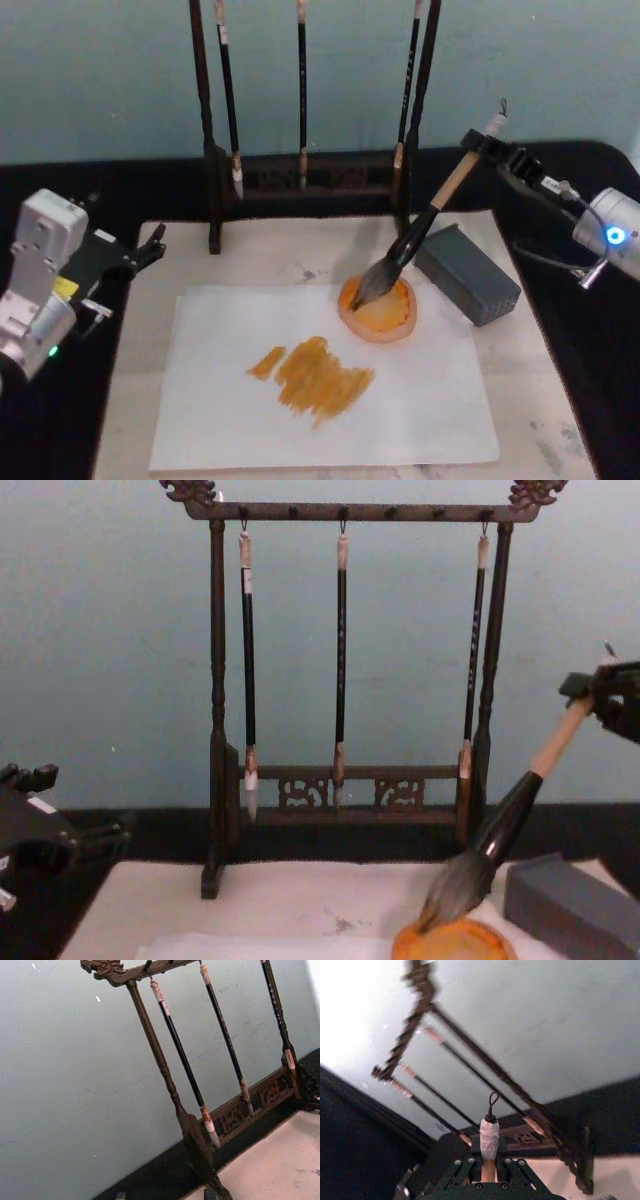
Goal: Pick up the brush from the inkstone, write on the paper, then place the brush back to its original position.
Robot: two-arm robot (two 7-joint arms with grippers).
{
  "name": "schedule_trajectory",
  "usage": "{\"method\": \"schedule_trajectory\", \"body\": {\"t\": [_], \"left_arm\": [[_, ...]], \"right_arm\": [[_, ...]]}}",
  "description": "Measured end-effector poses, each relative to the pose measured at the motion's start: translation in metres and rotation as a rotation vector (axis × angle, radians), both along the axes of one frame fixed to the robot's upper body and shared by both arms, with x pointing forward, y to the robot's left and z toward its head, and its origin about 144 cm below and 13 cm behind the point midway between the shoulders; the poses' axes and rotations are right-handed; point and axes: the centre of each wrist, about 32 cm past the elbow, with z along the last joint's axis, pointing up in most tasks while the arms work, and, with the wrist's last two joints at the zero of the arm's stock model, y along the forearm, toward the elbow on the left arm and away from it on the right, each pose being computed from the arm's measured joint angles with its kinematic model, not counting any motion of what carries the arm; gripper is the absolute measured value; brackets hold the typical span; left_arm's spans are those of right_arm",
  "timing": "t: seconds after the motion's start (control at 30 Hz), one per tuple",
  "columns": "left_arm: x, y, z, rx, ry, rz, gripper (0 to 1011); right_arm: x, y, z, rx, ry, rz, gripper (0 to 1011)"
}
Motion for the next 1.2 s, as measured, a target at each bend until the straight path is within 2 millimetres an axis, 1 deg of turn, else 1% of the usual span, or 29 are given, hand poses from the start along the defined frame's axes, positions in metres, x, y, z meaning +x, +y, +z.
{"method": "schedule_trajectory", "body": {"t": [0.17,0.2,0.3,0.7,0.93,1.2], "left_arm": [[0.0,0.0,0.0,0.0,0.0,0.0,1010],[0.0,0.0,0.0,0.0,0.0,0.0,1010],[0.0,0.0,0.0,0.0,0.0,0.0,1010],[0.0,0.0,0.0,0.0,0.0,0.0,1010],[0.0,0.0,0.0,0.0,0.0,0.0,1009],[0.0,0.0,0.0,0.0,0.0,0.0,1010]], "right_arm": [[-0.011,0.014,0.016,-0.144,-0.13,0.018,155],[-0.016,0.02,0.022,-0.202,-0.18,0.02,155],[-0.024,0.031,0.031,-0.304,-0.265,0.021,155],[-0.054,0.067,0.053,-0.617,-0.529,0.068,155],[-0.059,0.074,0.054,-0.668,-0.561,0.074,155],[-0.059,0.073,0.054,-0.667,-0.56,0.073,155]]}}
